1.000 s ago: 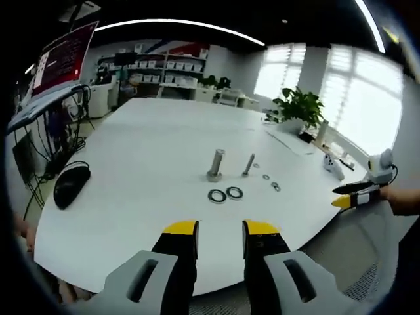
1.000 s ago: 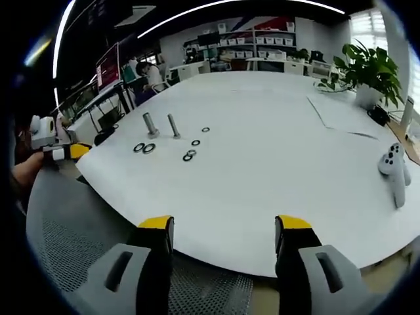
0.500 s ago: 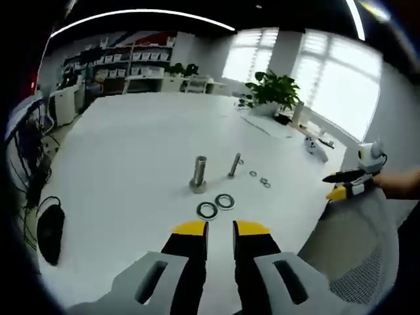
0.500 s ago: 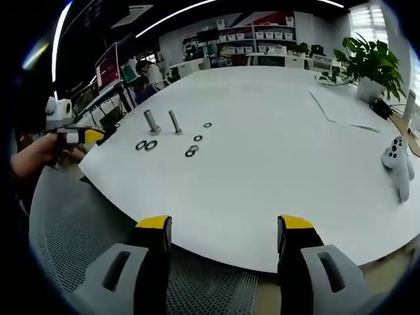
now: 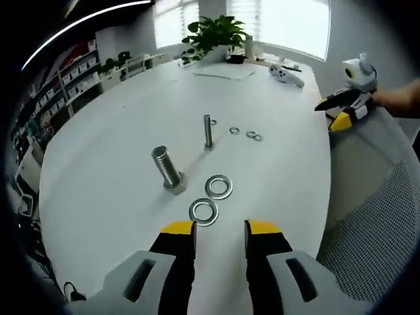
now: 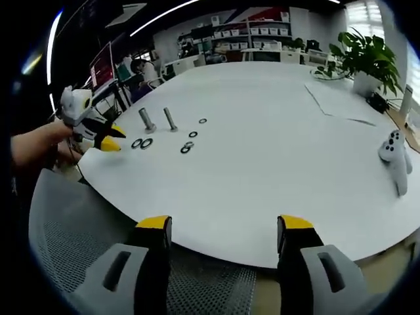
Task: Place the washer onto the threaded stud by aligning its center hole with the stud, sliding it down to the base, and recovering from edge contact or off-axis alignment until the washer reaches the visible bottom stop.
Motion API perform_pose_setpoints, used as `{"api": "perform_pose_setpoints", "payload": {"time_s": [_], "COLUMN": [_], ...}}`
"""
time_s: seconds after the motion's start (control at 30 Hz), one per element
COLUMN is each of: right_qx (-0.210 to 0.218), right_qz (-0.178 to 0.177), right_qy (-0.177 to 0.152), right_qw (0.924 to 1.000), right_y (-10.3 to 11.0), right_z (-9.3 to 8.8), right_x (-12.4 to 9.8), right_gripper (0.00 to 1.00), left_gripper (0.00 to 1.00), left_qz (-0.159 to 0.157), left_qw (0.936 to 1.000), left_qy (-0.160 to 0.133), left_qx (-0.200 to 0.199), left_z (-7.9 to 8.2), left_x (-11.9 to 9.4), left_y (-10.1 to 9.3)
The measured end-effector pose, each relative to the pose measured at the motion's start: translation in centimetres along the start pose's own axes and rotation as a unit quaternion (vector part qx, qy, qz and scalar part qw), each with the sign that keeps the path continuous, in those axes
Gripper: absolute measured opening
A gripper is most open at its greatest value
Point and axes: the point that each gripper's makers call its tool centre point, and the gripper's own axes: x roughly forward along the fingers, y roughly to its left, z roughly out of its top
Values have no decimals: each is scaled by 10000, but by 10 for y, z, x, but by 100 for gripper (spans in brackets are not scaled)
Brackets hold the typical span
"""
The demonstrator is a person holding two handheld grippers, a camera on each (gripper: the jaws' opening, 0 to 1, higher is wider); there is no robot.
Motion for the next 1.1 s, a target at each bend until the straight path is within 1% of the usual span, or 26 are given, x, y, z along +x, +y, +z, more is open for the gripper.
{"api": "perform_pose_setpoints", "payload": {"time_s": [0.1,0.2,0.23,0.3,0.43,0.47,0.5,0.57,0.67,0.73,0.77,0.83,0.87,0.93,1.0,1.1], "right_qx": [18,-5,-24,-26,35,22,9,-15,3,26,43,54,53,63,81,113], "right_qz": [6,35,45,71,57,66,80,114,108,87,73,50,44,29,11,-23], "right_qy": [-22,-9,-13,-7,-41,-47,-43,-21,-49,-85,-103,-118,-120,-121,-124,-159], "right_qw": [10000,10000,10000,10000,10000,10000,10000,9999,9999,9999,9999,9999,9999,9999,9999,9998], "right_y": [0,1,1,2,2,2,2,3,3,2,2,1,1,0,-1,-2], "right_z": [0,0,0,0,1,1,1,1,2,3,3,3,4,3,3,4], "right_x": [0,0,0,1,0,0,0,0,0,0,-1,-1,-1,-1,-1,-2], "right_gripper": [68,68,68,68,67,67,67,67,67,67,67,67,67,67,67,67], "left_gripper": [30,28,29,30,30,30,29,28,27,28,28,28,28,27,26,25], "left_qz": [-144,-317,-339,-413,-495,-522,-505,-490,-547,-558,-564,-614,-626,-655,-649,-608], "left_qw": [9994,9982,9979,9964,9938,9922,9912,9898,9860,9843,9822,9770,9755,9704,9681,9667], "left_qy": [245,485,520,694,883,1015,1029,1076,1267,1381,1523,1732,1807,1990,2094,2173], "left_qx": [178,176,195,262,451,508,669,799,933,952,939,1080,1084,1198,1212,1209], "left_z": [-1,-3,-3,-4,-3,-6,-5,-3,-3,-3,-4,-4,-4,-5,-4,-4], "left_x": [6,11,15,18,27,29,28,29,31,32,32,32,32,32,33,33], "left_y": [3,7,10,11,11,13,14,15,16,16,16,16,16,16,16,17]}}
